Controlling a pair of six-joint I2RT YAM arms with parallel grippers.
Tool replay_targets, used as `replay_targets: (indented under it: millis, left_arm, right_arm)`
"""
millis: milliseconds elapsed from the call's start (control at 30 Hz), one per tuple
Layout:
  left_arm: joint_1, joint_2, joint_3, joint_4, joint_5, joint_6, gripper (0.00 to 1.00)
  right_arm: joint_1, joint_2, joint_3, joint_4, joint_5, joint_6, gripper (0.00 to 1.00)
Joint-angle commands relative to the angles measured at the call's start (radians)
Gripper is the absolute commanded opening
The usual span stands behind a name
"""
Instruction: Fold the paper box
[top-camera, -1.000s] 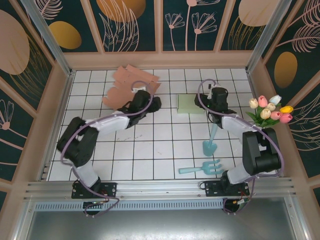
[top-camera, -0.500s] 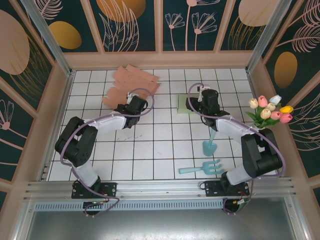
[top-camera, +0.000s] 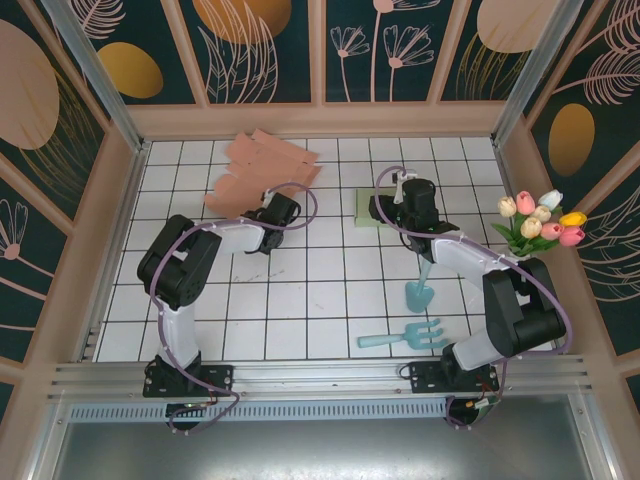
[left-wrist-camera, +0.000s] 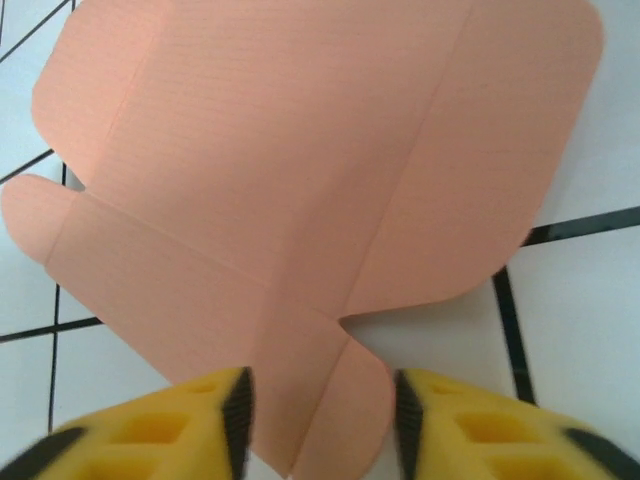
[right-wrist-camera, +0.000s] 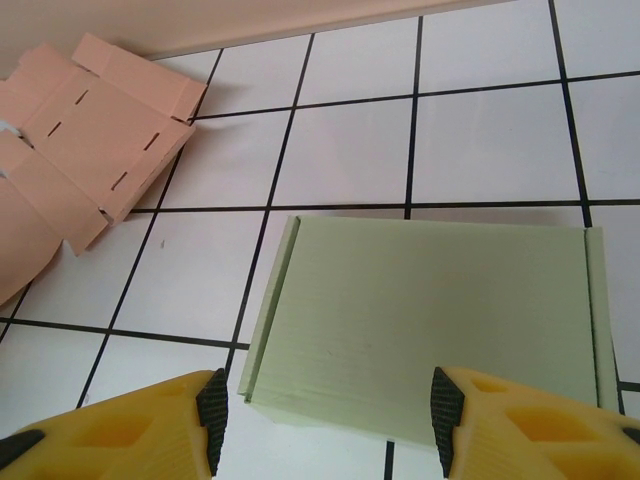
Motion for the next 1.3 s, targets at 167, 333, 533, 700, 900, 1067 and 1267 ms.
replay_targets:
  millis: [167, 333, 533, 700, 900, 1067, 1267]
  left_arm:
    - [0.009, 0.005, 0.024, -0.073, 0.033, -0.052, 0.0]
    - [-0.054, -0.227, -0.081, -0.096, 0.129, -0.275, 0.0]
    - [-0.221, -0.535, -0.272, -0.09, 0.256, -0.545, 0.0]
    - [-0.338, -0.593, -0.342, 0.001, 0.348, -0.669, 0.0]
    - [-0.462, -0.439, -0.23, 0.105, 0.366, -0.7, 0.0]
    - [-0.473, -0.298, -0.126, 0.137, 0.38, -0.694, 0.23]
    - [-0.474, -0.349, -0.149, 0.25, 0.396, -0.689, 0.46]
  right_arm:
    - [0.01, -0.032, -0.007, -0.003, -0.008, 0.005, 0.58]
    - [0.012, -0.063, 0.014, -0.033, -0.019, 0.045, 0.58]
    - [0.072, -0.177, -0.01, -0.089, 0.018, 0.104, 0.57]
    - [0.133, -0.319, -0.091, -0.144, 0.038, 0.154, 0.58]
    - [0.161, -0.486, -0.211, -0.135, 0.03, 0.229, 0.58]
    - [0.171, -0.589, -0.286, -0.144, 0.038, 0.265, 0.59]
    - [0.172, -0.674, -0.362, -0.131, 0.073, 0.3, 0.6]
